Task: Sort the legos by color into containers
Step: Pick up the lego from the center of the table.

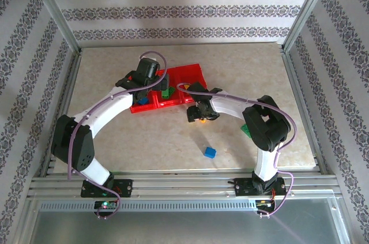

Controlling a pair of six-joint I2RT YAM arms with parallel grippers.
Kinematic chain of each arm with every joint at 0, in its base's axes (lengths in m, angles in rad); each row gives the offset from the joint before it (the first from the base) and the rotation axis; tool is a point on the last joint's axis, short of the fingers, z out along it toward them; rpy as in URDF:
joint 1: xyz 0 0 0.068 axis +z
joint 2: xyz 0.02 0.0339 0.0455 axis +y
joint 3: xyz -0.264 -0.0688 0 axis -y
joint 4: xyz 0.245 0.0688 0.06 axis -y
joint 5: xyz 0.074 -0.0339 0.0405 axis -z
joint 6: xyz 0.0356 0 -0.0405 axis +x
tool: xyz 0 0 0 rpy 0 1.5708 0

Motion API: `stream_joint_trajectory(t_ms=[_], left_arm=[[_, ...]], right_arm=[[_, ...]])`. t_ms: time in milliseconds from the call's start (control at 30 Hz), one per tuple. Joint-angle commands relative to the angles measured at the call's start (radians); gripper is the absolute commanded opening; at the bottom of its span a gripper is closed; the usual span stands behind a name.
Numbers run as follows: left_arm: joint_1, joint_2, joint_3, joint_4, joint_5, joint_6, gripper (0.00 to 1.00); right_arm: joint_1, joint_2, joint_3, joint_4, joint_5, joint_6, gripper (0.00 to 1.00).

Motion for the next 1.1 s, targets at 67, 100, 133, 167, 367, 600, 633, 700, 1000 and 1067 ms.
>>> stream_joint_trajectory(t_ms=[67,100,133,167,367,600,633,700,1000,1067], left_arm=[[0.018,-0.030,-0.014,0.038,-0.022,-0.021,1.00],[0.019,-0.029,-0.014,0.040,-0.022,-0.021,1.00],[0.021,-0.029,-0.015,0.043,-0.022,-0.021,1.00],[0.020,-0.029,-0.017,0.045,-0.022,-0.021,1.00],[0.019,-0.034,-0.025,0.049,-0.031,-0.020,1.00],[0.022,-0.060,-0.053,0.061,-0.051,-0.013,1.00],[0.024,-0.063,-0.057,0.062,-0.054,-0.013,1.00],[0.027,-0.071,-0.064,0.070,-0.058,-0.013,1.00],[0.033,-0.107,-0.093,0.099,-0.073,-0.004,1.00],[0.033,-0.118,-0.105,0.108,-0.076,0.000,1.00]], right_arm=[[0.025,-0.027,0.003,-0.033,-0.016,0.017,0.72],[0.028,-0.026,0.001,-0.030,-0.012,0.020,0.71],[0.027,-0.025,0.000,-0.028,-0.009,0.023,0.69],[0.029,-0.021,0.000,-0.025,-0.005,0.026,0.67],[0.030,0.015,0.029,-0.020,0.014,0.030,0.50],[0.029,0.004,0.066,-0.029,0.046,0.030,0.27],[0.028,-0.007,0.071,-0.031,0.055,0.028,0.25],[0.025,-0.031,0.083,-0.031,0.073,0.024,0.23],[-0.025,-0.062,0.206,-0.015,0.159,-0.020,0.19],[-0.040,-0.049,0.239,0.000,0.169,-0.032,0.18]])
